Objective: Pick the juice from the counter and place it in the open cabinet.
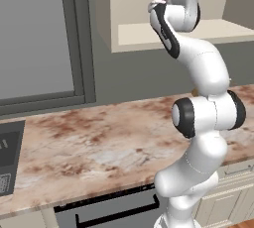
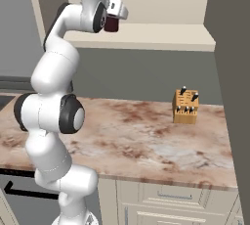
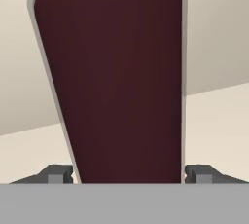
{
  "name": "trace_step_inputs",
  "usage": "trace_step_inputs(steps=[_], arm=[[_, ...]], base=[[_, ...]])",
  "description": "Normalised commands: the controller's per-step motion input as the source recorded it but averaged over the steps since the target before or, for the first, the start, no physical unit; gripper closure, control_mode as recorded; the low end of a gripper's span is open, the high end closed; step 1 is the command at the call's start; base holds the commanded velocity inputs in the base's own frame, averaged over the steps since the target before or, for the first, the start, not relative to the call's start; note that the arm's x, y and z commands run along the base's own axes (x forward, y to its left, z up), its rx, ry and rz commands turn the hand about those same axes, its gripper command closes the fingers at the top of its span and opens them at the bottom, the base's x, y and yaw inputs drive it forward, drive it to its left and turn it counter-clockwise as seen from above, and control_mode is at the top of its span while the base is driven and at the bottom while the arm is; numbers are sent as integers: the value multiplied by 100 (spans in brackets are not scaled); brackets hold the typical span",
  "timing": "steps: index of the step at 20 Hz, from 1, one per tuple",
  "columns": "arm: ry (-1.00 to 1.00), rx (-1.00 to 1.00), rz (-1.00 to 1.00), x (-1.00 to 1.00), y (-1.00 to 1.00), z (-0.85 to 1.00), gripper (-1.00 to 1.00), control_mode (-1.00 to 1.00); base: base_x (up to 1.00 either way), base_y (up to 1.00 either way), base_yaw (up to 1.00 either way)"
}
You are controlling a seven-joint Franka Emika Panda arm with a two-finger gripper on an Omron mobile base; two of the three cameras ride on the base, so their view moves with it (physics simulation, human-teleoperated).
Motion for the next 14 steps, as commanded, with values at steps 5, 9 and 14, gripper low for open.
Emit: trace_step_inputs(steps=[5,9,14], arm=[[0,-4,-1,2,0,-15,100,-100],[0,0,0,0,0,0,100,-100],[0,0,0,0,0,0,-100,-100]], base=[[0,0,0],[0,0,0],[0,0,0]])
